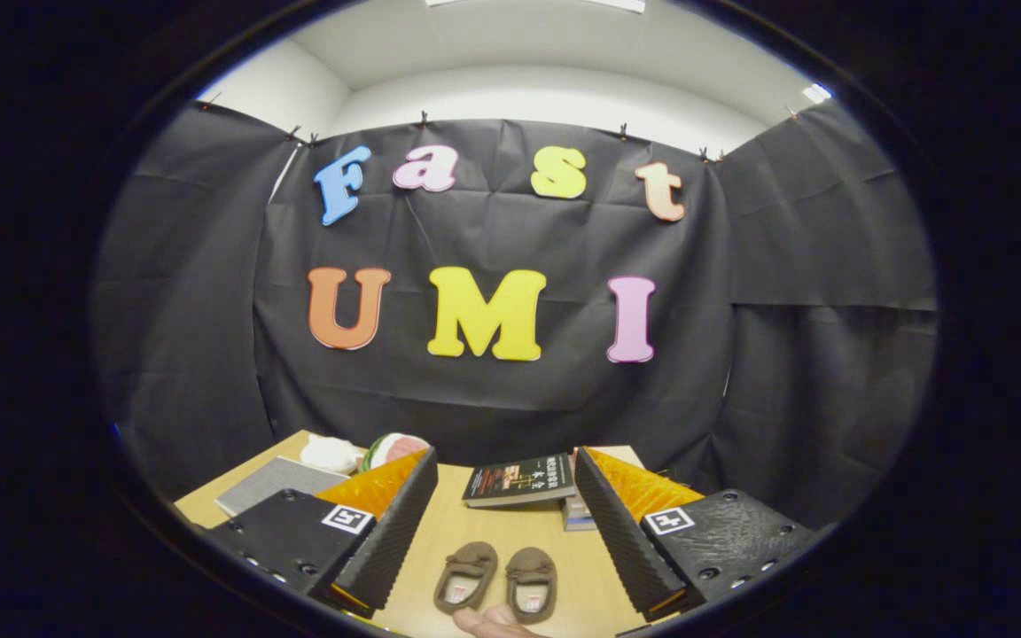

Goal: Open the storage box then place both shoes into the box .Put the left shoe in first, then the right shoe, with the right side of both shoes facing outward in a uniform manner.

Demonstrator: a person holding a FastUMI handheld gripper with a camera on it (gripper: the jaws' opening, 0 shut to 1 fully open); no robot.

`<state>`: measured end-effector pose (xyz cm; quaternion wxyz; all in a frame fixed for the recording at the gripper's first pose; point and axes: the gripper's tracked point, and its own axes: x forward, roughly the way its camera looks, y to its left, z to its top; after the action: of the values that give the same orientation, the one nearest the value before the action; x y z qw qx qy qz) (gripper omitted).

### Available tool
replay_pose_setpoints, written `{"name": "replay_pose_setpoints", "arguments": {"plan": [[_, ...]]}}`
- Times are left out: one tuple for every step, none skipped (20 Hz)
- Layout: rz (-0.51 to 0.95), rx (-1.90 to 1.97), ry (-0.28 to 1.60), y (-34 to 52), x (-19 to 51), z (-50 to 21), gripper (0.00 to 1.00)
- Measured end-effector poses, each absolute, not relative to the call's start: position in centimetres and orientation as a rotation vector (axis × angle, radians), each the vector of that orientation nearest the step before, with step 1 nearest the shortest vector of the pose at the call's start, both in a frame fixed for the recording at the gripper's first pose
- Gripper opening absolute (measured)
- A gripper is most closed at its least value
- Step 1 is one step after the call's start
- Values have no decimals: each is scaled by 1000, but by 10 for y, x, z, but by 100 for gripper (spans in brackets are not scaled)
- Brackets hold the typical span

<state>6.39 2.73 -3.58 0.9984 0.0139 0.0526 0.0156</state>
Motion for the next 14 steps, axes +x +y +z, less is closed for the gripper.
{"name": "replay_pose_setpoints", "arguments": {"plan": [[34, 29, 117, 32, 73, -43, 95], [34, 24, 137, 36, 81, -53, 95], [43, 22, 160, 44, 89, -64, 95], [63, 22, 182, 55, 96, -74, 95], [86, 21, 208, 67, 104, -85, 95], [115, 26, 236, 80, 112, -98, 95], [151, 33, 264, 94, 120, -110, 96], [185, 50, 298, 109, 127, -124, 95], [230, 81, 334, 126, 134, -137, 95], [273, 116, 381, 144, 140, -152, 95], [321, 156, 431, 162, 144, -166, 95], [374, 203, 484, 180, 148, -182, 95], [430, 262, 526, 199, 153, -192, 95], [465, 304, 575, 213, 155, -206, 96]]}}
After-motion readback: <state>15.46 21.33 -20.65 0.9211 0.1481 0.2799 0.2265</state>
